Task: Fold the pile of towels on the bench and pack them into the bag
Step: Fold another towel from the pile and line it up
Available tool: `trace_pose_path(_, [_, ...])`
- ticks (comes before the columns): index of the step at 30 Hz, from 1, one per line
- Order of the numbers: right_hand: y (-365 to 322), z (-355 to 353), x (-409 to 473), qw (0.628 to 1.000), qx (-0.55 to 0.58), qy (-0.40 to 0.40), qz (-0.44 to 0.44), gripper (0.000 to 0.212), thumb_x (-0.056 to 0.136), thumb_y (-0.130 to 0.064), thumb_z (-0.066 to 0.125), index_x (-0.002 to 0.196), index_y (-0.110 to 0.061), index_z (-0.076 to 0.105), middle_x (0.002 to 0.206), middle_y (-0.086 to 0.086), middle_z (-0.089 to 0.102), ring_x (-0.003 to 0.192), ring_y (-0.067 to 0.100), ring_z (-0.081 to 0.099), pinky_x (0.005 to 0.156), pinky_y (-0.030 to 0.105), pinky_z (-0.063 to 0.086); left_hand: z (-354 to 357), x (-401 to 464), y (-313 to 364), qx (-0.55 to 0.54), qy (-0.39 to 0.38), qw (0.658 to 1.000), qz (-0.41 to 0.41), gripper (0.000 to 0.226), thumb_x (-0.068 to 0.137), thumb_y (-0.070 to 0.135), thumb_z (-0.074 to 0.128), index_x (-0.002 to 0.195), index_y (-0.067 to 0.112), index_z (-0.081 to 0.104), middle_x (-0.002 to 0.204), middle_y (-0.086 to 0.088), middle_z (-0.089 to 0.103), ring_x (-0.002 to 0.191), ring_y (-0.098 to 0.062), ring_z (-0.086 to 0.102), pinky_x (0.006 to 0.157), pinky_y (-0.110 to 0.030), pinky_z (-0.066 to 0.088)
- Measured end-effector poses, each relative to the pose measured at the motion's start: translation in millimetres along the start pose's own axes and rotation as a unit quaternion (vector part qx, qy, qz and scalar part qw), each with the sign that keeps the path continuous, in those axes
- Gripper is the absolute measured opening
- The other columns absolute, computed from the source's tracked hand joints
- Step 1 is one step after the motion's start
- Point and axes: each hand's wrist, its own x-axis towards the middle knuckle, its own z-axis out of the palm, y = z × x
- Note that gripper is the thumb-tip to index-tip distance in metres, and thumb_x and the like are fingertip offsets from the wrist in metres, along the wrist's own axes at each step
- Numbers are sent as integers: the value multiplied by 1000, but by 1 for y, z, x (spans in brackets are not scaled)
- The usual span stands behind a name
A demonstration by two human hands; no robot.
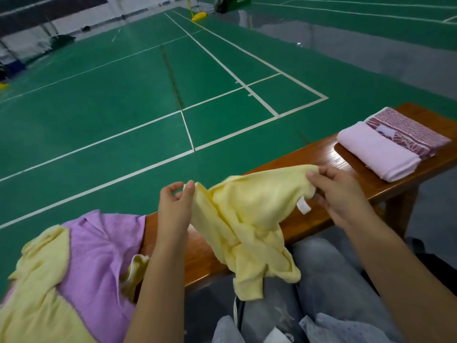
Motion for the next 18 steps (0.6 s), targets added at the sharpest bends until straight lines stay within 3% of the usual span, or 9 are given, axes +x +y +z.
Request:
trace_pose_path(3, [2,-8,2,994,56,89,29,8,95,-11,55,91,-17,59,98,6,65,88,15,66,70,28,56,4,-5,-12,25,-4,1000,-14,40,92,45,59,112,11,59,98,-8,67,84,-19,62,69,-34,50])
trace_pose_path(5, [6,-6,1,994,44,96,30,6,96,-13,54,93,-17,58,102,7,64,92,18,66,76,33,56,8,-17,-13,29,-17,999,-22,33,94,44,56,104,13,61,92,-5,66,79,-18,61,66,-33,50])
trace_pose_path(9, [21,13,-12,997,-74,14,32,6,94,-15,57,97,-12,61,98,7,67,90,20,67,77,36,58,24,-48,-15,4,-92,994,-64,30,94,44,54,91,14,59,82,-2,63,71,-17,58,62,-36,51])
trace_pose_path(12, [32,29,-29,979,-190,-73,-14,7,92,-20,60,94,-13,63,90,5,69,86,21,68,74,37,59,39,-70,-18,21,-143,987,-65,30,94,43,55,88,14,58,78,0,57,68,-13,52,61,-27,46])
trace_pose_path(15, [38,40,-43,951,-276,-124,-70,9,90,-23,63,92,-15,66,85,2,69,81,18,66,74,38,58,51,-87,-19,2,-152,987,-45,25,94,35,57,88,11,58,73,3,52,58,-3,45,50,-12,40])
trace_pose_path(18, [41,47,-50,944,-290,-136,-82,11,90,-23,64,97,-16,68,88,-4,68,85,10,64,79,32,56,55,-94,-20,-12,-140,989,-47,30,94,36,57,95,6,59,74,4,52,57,-1,44,48,-10,39])
